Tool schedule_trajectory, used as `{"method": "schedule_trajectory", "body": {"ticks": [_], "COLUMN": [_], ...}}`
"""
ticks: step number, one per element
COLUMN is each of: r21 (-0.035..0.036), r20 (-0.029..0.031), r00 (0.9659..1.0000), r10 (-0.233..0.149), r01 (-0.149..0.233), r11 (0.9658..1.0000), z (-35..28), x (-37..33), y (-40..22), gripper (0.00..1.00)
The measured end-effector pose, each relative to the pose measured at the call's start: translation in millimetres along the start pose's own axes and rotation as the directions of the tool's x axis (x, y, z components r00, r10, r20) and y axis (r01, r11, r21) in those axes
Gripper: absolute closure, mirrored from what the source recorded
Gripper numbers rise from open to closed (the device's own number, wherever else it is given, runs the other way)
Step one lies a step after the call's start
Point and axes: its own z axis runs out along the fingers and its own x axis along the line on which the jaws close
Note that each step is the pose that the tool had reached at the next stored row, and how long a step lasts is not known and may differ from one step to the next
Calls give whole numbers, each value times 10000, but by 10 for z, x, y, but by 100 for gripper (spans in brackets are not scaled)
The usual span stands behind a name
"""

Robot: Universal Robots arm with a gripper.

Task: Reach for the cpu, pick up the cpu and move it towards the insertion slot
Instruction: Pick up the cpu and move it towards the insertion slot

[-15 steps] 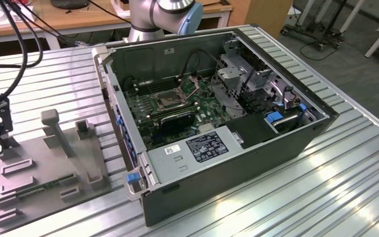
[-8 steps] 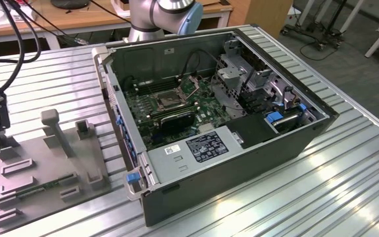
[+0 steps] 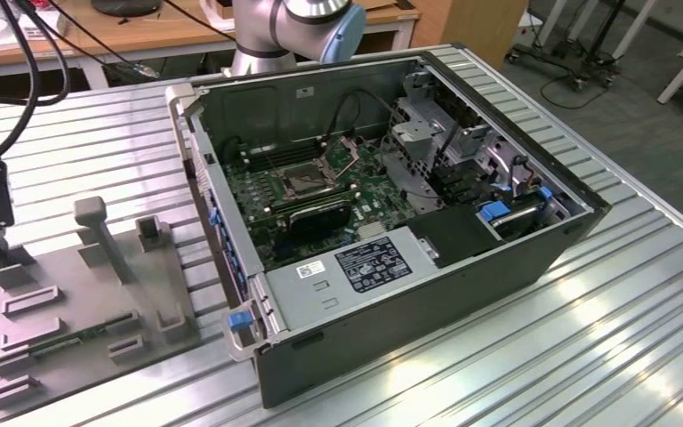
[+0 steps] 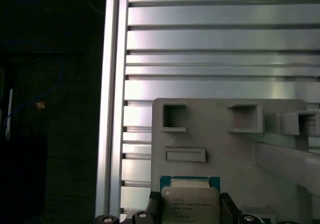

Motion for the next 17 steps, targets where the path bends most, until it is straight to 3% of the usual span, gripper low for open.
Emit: {"method": "schedule_trajectory", "body": {"ticks": [1,9,17], "r21": [1,1,0], "r20": [-1,-1,0], "r00": [10000,10000,10000], "r10": [0,0,0], "r01": [0,0,0], "r11": [10000,10000,10000], "z": [-35,-72,-150], "x": [0,0,-1], "y": [2,4,8], "gripper": [46,46,46]}}
